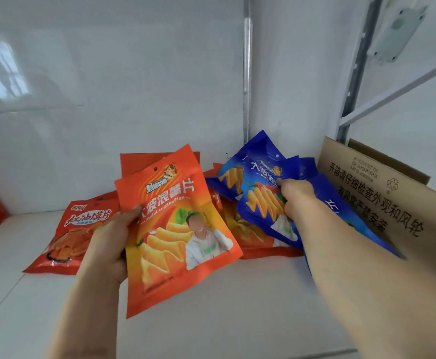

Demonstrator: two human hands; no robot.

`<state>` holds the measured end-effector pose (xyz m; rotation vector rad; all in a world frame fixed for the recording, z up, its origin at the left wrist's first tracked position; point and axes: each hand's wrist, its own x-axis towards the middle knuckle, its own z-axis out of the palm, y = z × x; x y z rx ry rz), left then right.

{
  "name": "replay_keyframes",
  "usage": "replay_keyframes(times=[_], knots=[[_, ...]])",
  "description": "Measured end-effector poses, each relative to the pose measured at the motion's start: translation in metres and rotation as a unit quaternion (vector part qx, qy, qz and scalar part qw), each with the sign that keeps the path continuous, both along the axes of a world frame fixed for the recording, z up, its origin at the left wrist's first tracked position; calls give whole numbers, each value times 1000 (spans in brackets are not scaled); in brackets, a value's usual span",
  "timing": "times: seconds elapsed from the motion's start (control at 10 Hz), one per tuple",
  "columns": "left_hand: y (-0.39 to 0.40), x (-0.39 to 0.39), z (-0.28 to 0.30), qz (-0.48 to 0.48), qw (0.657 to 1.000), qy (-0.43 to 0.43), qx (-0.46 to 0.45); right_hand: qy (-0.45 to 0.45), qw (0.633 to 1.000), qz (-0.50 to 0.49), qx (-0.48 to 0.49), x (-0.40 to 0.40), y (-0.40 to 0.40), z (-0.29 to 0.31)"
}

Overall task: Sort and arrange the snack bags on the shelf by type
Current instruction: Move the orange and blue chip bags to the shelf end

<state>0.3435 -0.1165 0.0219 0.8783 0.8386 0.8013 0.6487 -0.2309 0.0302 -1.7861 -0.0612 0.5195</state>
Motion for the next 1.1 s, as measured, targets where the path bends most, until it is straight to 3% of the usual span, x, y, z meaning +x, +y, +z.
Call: replay_keyframes(times=[0.2,0.3,0.5,0.6,0.7,0.8,1.1], knots=[[10,3,14,15,999,-40,0,-7,997,18,79,2,-7,-1],[-13,29,34,7,999,-30,31,-45,996,7,72,2,-9,1],[-32,79,48,-36,996,-17,82,-186,979,-32,-78,12,-17,2],[-39,106,55,-58,994,-7,97,-215,976,-14,-23,9,-39,18],[-49,135,60,-69,991,5,113,-168,980,-45,99,17,-61,34],[-59,166,55,-69,988,19,134,-96,986,-21,133,21,-82,47],[-71,237,26,5,980,81,184,-219,974,39,34,29,-120,32]])
